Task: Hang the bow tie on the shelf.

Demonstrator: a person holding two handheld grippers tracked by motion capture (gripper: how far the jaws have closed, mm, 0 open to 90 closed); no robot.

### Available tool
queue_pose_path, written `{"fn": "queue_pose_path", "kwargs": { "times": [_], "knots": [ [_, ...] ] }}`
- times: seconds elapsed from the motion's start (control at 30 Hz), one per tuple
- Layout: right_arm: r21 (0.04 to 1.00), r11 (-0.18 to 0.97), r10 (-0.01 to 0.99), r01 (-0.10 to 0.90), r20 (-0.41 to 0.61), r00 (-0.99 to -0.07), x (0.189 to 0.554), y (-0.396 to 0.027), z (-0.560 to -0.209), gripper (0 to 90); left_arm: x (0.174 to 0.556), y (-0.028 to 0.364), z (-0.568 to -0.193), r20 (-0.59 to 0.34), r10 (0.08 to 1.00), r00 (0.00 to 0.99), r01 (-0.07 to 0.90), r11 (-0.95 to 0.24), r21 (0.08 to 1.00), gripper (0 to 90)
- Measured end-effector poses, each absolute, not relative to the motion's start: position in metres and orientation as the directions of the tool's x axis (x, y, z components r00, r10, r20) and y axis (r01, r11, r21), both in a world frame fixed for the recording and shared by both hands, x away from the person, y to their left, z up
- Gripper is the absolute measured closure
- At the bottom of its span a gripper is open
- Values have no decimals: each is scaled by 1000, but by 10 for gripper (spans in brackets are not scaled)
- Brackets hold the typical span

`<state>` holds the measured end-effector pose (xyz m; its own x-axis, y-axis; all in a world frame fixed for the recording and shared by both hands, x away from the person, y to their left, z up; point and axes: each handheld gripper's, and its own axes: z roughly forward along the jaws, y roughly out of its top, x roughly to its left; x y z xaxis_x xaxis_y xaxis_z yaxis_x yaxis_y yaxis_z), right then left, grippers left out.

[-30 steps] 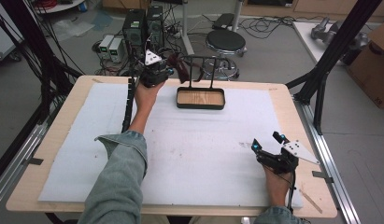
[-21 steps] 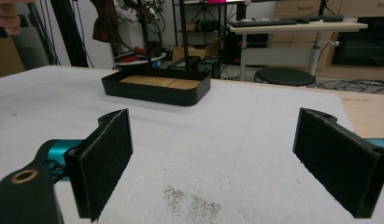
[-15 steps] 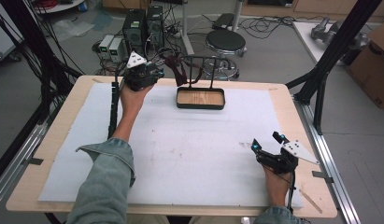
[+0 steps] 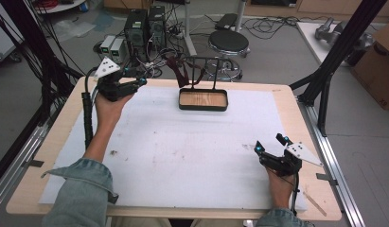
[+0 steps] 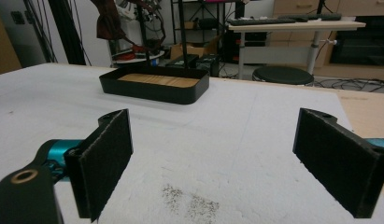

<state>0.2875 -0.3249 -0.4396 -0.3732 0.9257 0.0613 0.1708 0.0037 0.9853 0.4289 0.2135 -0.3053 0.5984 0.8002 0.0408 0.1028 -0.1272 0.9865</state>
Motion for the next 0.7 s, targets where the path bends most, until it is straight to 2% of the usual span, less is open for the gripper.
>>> {"fn": "queue_pose_path", "kwargs": {
  "times": [0.7],
  "knots": [
    [984,-2,928,176,68,-368,288,-325,-440,109,330,291,-321,28,836,548,105,-102,989,311]
  ]
}}
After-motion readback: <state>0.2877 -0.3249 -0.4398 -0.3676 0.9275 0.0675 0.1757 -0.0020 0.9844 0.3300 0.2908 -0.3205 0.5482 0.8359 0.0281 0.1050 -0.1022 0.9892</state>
